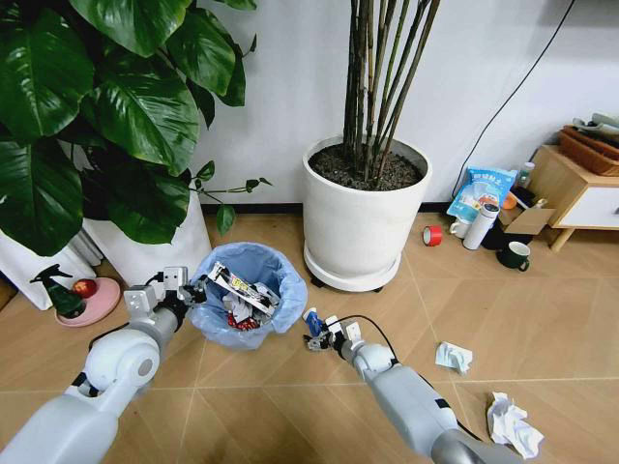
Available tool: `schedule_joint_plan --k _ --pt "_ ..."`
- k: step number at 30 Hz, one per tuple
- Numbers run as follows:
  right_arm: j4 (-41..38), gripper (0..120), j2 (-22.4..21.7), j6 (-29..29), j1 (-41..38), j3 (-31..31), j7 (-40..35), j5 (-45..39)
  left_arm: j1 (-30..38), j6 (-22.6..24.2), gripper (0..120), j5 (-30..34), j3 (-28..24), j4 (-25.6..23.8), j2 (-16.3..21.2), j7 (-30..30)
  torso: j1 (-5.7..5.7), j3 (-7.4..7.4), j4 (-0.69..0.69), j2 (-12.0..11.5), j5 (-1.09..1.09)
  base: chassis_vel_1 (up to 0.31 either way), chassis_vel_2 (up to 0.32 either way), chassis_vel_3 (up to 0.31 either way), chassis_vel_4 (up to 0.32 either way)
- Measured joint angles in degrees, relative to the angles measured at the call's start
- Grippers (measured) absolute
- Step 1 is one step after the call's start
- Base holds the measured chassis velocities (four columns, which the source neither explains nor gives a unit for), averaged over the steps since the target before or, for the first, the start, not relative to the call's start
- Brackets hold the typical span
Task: Pick up the trash bin and place the garbage on the floor into it.
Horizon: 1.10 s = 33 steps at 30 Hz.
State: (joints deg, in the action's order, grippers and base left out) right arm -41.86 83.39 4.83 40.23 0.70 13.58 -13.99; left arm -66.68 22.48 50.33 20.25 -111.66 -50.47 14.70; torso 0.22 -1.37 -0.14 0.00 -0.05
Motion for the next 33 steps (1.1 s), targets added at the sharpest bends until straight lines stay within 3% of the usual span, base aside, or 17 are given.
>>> schedule_joint_plan --k 19,27,33 --pt "5.7 25 2.6 0.1 -2.2 -0.5 -0.9 1.5 -1.1 -0.3 0 -1.0 1.4 -0.8 -1.7 -1.8 -0.01 0.02 0.01 0.0 0.00 0.000 0.000 0.000 0.000" --pt "4.0 9 1.6 0.7 -1.3 -0.8 -1.8 0.3 -1.8 -0.5 0 -1.1 1.7 -1.3 -1.7 -2.3 0.00 0.01 0.05 0.0 0.03 0.000 0.000 0.000 0.000" --pt "-5.2 7 -2.3 3.0 2.3 -1.4 -3.9 -4.1 -1.8 -0.5 0 -1.1 1.8 -1.2 -1.5 -2.4 0.01 -0.02 -0.02 0.0 0.01 0.000 0.000 0.000 0.000"
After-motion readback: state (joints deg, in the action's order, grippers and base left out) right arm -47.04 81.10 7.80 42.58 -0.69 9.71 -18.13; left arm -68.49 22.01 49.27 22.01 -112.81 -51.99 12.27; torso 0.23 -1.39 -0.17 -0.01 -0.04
